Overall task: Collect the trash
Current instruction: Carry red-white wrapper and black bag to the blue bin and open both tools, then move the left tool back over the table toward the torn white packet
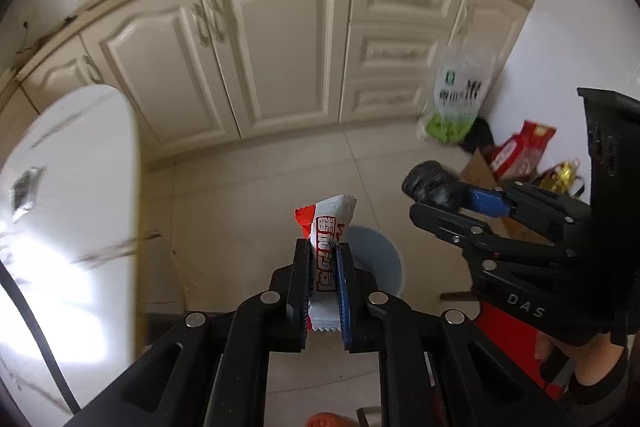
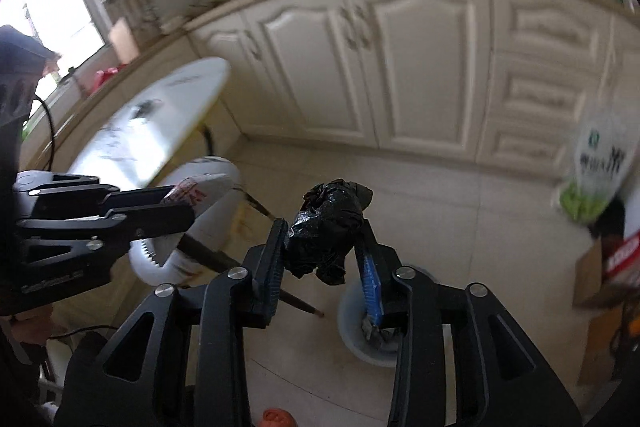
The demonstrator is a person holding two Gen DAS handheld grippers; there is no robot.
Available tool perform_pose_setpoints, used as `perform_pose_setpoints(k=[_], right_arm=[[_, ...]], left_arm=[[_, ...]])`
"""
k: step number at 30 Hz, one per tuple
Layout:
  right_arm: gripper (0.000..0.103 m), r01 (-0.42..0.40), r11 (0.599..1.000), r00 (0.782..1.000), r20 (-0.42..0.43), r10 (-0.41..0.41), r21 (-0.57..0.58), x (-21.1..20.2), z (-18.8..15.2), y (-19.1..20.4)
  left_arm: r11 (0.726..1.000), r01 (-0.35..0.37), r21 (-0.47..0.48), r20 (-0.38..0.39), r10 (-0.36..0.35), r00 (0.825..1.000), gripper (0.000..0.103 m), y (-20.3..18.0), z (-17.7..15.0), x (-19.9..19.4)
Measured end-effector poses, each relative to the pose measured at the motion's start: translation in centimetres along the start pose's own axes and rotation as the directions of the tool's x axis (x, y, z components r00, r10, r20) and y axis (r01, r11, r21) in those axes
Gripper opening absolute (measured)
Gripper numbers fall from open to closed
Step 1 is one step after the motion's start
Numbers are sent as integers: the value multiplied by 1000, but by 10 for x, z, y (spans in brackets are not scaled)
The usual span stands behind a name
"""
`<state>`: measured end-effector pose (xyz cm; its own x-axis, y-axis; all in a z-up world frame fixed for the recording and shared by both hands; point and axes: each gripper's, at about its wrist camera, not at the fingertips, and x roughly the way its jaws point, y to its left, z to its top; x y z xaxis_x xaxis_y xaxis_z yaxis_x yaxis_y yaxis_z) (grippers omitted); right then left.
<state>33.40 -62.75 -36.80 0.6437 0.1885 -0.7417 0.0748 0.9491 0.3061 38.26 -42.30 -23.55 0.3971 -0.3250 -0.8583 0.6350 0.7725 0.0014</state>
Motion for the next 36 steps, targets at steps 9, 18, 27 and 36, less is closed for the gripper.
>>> perform_pose_setpoints(k=[9,18,27,36], right_arm=[[52,17,990,997,-75,-7,140,47,-45,-77],[70,74,990,991,-123,-59,123,44,-65,-99],[80,52,992,997,-55,-46,117,15,-52,-80],[103,-27,999,991,134,22,39,-55,-6,9]], left_arm=[[999,1,47,-145,6,989,9,-37,44,125],[998,-27,57,-208,39,977,42,-51,82,212],[999,-33,38,-137,38,990,74,-37,61,145],[992,-126,-5,111,126,986,86,3,38,2]])
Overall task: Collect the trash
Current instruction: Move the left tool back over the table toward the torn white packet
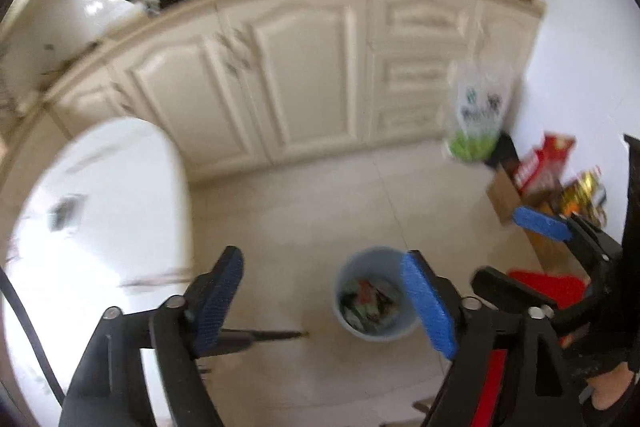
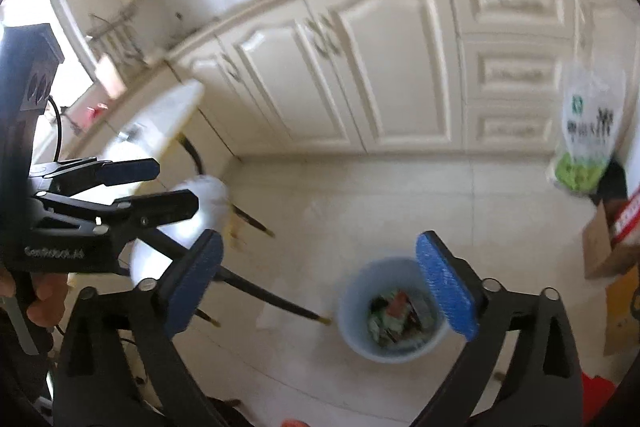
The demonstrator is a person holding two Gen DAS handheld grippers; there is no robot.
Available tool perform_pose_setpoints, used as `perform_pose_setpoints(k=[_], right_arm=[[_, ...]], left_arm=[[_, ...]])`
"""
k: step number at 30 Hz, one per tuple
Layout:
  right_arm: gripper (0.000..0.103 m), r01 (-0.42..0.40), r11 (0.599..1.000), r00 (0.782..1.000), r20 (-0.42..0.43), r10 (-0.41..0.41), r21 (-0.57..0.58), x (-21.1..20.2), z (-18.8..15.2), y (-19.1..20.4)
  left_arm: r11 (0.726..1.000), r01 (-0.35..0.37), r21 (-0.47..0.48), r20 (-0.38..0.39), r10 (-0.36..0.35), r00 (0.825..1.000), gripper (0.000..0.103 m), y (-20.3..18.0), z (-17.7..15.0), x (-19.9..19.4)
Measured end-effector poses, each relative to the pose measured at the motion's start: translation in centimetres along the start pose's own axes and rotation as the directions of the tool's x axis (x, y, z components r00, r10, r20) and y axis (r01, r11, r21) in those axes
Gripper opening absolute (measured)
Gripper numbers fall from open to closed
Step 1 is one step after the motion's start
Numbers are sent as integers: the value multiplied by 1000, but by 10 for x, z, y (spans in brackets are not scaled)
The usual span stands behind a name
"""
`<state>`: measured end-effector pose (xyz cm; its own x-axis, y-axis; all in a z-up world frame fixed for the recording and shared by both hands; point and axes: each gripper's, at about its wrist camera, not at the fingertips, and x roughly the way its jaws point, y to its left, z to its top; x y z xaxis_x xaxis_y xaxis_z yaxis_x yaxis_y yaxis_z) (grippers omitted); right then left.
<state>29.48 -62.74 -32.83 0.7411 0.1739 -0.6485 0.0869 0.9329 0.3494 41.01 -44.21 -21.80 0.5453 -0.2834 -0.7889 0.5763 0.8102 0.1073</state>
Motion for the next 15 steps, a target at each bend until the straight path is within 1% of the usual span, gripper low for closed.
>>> perform_pose_setpoints(k=[2,4,6,8,9,11,13,15], right_arm=[[103,-19,999,999,45,20,-37,-13,13,30],[103,-55,996,995,77,61,-77,-21,27,64],[103,-77,990,991,102,89,-114,-24,37,94],[103,-102,984,987,107,118,-149,-21,46,124],[103,-116,979,985,109,135,-166,-19,51,138],[103,-139,970,982,101,161,-200,-11,61,165],[103,-145,962,980,101,172,-233,-3,68,188],[103,-158,954,980,74,182,-257,14,78,209]], left_arm=[[999,-43,-23,50,44,998,90,19,-4,-28],[994,-104,-28,93,106,990,90,37,-12,-53],[989,-141,-39,117,145,983,90,52,-19,-70],[979,-185,-82,144,196,970,92,73,-30,-88],[974,-201,-104,153,215,965,95,79,-36,-93],[963,-226,-144,163,248,955,95,94,-46,-104],[953,-254,-167,161,281,946,95,104,-55,-110],[940,-283,-190,146,312,939,96,122,-60,-113]])
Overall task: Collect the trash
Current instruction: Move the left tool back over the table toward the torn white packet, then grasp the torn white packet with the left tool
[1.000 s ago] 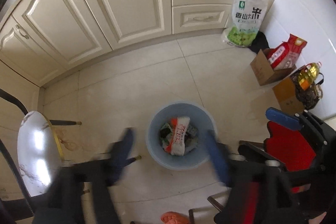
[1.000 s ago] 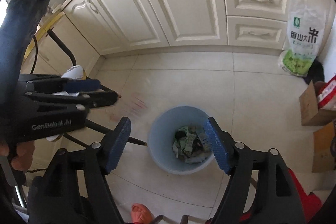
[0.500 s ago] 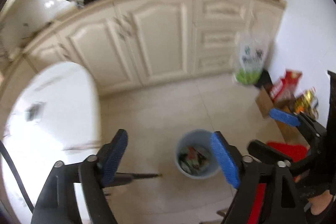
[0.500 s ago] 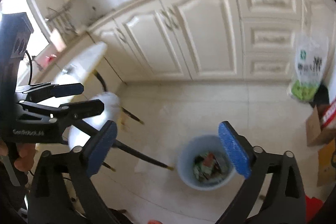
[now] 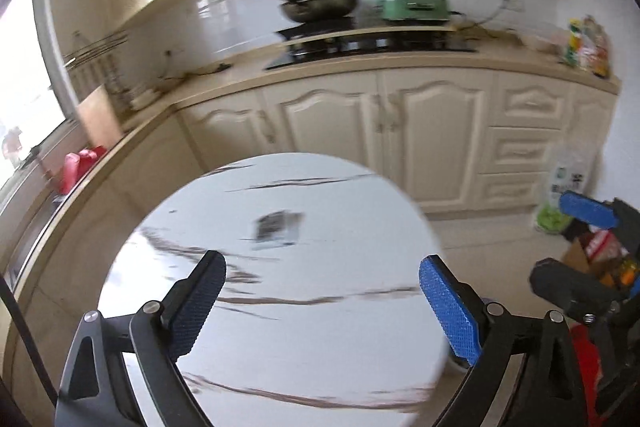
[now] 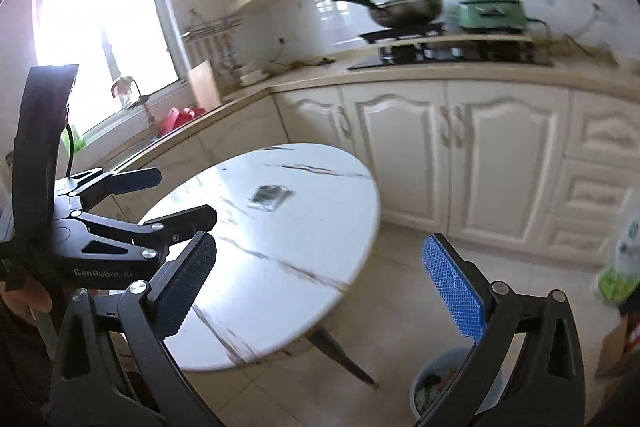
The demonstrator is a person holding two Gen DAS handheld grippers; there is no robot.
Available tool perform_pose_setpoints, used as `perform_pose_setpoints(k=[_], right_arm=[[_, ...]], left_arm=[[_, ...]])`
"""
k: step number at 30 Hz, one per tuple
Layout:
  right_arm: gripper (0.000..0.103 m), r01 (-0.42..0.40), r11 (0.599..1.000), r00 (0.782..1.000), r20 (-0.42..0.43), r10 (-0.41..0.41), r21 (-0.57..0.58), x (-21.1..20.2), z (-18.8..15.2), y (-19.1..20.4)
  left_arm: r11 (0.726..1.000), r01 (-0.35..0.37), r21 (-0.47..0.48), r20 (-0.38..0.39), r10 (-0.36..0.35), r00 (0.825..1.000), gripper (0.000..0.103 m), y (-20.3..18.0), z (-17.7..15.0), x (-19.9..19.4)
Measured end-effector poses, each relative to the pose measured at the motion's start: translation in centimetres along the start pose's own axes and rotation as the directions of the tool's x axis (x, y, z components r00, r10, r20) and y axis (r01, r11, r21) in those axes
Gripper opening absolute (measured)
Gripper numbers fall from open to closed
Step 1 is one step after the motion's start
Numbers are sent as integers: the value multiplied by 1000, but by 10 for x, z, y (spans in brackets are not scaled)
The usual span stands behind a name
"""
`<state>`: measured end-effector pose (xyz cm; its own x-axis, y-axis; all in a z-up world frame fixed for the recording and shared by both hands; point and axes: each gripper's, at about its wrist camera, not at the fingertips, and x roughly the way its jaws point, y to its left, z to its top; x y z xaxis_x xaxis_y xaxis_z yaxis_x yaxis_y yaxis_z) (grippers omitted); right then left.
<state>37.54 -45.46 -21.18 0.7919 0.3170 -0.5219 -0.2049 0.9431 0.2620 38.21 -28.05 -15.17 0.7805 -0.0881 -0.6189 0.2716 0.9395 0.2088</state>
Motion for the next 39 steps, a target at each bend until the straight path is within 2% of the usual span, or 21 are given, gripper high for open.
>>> perform_pose_setpoints(k=[4,8,14,20,22,24,26,28,31,39], right_arm=[[103,-16,999,999,-51,14,-37,47,17,16],[103,-28,999,993,-116,24,-30,98,25,12],[103,-40,999,978,-204,40,4,159,22,-7],[103,-43,999,970,-241,42,4,186,15,-20],[103,-45,999,970,-240,45,8,191,15,-24],[103,-43,999,970,-237,44,12,193,14,-27],[103,-42,999,972,-231,45,16,194,12,-28],[103,-44,999,971,-234,47,17,195,12,-29],[103,-44,999,972,-229,47,17,193,12,-30],[103,-39,999,974,-222,43,22,181,7,-29]], left_arm=[[997,-36,-61,-41,34,999,96,27,6,32],[990,-10,-137,-102,-4,995,96,54,15,87],[988,16,-156,-206,-49,977,94,65,15,175],[989,4,-146,-261,-43,964,93,61,11,234],[987,13,-161,-266,-56,962,90,64,8,245],[986,10,-165,-276,-56,959,79,67,11,260],[980,42,-193,-264,-93,960,77,74,17,275],[975,70,-210,-252,-123,960,75,83,19,279],[978,104,-181,-229,-145,963,52,87,21,279],[979,116,-169,-224,-153,962,39,93,11,262]])
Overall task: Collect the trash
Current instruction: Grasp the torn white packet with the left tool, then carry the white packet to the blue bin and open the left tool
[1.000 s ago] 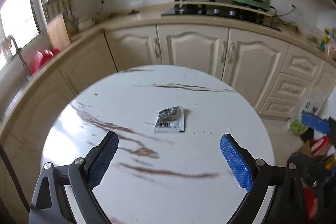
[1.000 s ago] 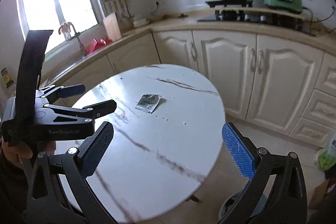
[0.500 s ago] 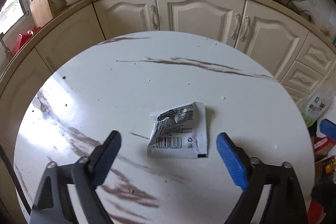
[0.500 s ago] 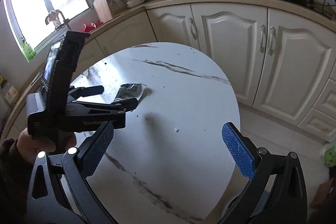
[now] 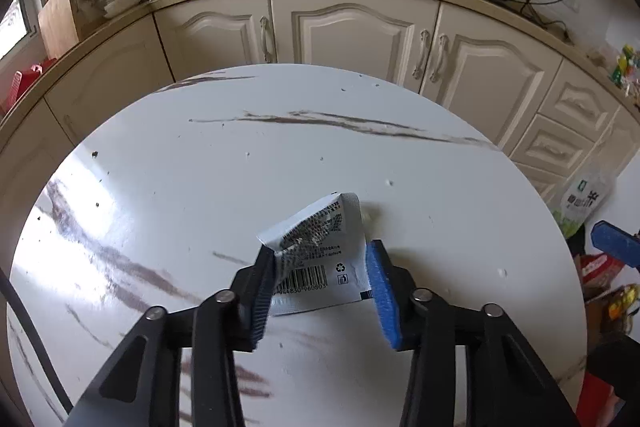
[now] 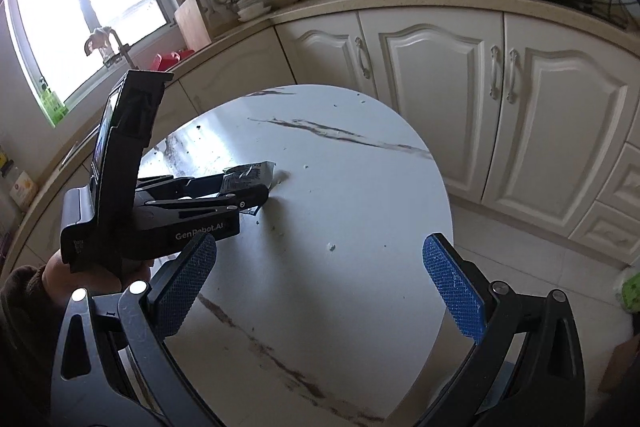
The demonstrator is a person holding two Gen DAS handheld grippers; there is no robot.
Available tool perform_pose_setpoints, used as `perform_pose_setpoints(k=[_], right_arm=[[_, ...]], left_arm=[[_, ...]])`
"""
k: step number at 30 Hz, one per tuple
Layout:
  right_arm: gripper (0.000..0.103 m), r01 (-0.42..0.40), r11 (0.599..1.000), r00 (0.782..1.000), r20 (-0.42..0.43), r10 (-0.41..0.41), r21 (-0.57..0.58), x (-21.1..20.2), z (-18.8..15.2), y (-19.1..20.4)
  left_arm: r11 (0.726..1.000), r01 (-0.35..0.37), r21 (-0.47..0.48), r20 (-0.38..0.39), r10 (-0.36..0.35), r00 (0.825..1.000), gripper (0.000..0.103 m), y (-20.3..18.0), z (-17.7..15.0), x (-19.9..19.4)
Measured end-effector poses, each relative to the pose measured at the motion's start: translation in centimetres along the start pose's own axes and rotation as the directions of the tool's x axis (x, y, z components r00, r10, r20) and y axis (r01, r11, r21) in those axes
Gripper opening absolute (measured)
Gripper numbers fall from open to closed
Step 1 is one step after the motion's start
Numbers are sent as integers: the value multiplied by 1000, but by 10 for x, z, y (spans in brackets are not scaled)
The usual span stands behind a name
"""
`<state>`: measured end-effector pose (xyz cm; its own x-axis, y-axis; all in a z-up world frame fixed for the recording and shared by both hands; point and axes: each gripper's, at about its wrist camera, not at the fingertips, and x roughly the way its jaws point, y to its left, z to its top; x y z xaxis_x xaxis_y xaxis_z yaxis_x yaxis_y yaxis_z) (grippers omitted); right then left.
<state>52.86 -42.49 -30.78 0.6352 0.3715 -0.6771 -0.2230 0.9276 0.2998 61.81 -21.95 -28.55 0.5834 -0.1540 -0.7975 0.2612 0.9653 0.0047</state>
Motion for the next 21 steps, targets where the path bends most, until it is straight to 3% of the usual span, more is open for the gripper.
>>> perform_pose_setpoints(k=[4,5,6,12,21], right_arm=[[103,0,1000,1000,-6,0,14,-6,-7,-1],[103,2,1000,1000,-4,-2,17,-9,-10,-1],[103,4,1000,1000,-1,-4,20,-12,-12,-1],[103,-6,1000,1000,4,6,31,-30,-27,3],[103,-5,1000,1000,11,5,20,-55,-44,8]], left_arm=[[1000,-25,8,-4,25,1000,38,-7,-10,-8],[999,-32,13,-1,32,999,28,-11,-12,-11],[999,-49,21,7,49,999,7,-11,-14,-13],[998,-54,15,-17,54,998,3,-8,-26,-34],[998,35,-59,-10,-35,999,0,2,-52,-75]])
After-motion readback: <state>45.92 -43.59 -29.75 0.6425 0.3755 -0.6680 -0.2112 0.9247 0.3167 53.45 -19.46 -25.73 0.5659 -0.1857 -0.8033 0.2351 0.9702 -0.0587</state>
